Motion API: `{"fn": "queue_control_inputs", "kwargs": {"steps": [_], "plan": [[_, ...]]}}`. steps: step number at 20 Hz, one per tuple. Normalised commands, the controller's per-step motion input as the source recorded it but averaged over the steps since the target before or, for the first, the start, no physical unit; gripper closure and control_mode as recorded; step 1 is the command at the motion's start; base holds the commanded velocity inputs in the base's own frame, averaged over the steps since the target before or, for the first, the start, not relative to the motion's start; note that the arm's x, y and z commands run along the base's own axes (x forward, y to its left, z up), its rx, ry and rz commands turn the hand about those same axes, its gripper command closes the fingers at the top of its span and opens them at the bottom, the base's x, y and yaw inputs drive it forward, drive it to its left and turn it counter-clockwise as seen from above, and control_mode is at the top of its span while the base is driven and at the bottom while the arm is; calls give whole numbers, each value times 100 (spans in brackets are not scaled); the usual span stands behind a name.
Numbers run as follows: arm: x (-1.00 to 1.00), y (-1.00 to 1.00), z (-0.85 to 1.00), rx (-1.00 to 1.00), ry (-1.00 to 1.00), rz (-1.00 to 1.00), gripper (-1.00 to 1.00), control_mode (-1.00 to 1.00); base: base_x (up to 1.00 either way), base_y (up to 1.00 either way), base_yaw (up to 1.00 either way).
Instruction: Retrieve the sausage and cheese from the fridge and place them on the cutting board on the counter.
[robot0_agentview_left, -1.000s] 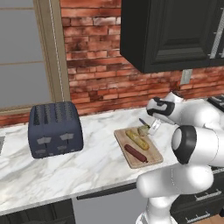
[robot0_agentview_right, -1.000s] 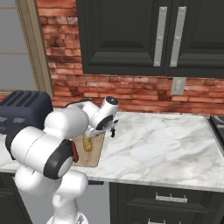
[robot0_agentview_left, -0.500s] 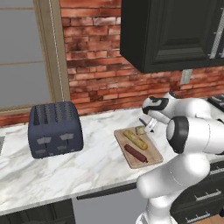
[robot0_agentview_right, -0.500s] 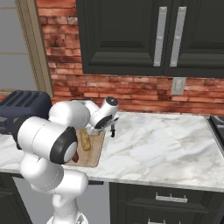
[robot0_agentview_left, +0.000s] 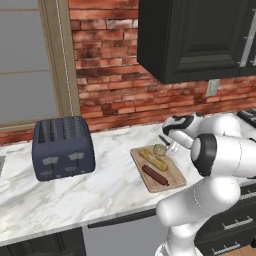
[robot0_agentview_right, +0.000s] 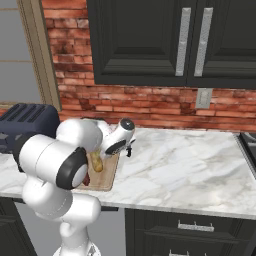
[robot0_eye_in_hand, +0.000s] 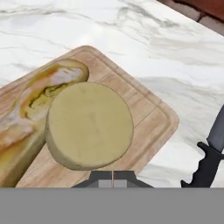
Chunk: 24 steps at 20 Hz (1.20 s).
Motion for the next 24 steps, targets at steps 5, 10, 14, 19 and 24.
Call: {"fn": "queue_control_inputs", "kwargs": {"steps": [5,10,14,19,24], "plan": [[1,0,16,0,-2,0,100,-100,0,0,0],[0,-10,47,0,0,0,100,-100,0,0,0],[-26,-12,41,0,0,0,100,-100,0,0,0],[-28,0,48,0,0,0,100,-100,0,0,0],[-92,24,19,-1,-2,-11,100,-100,0,0,0]]}}
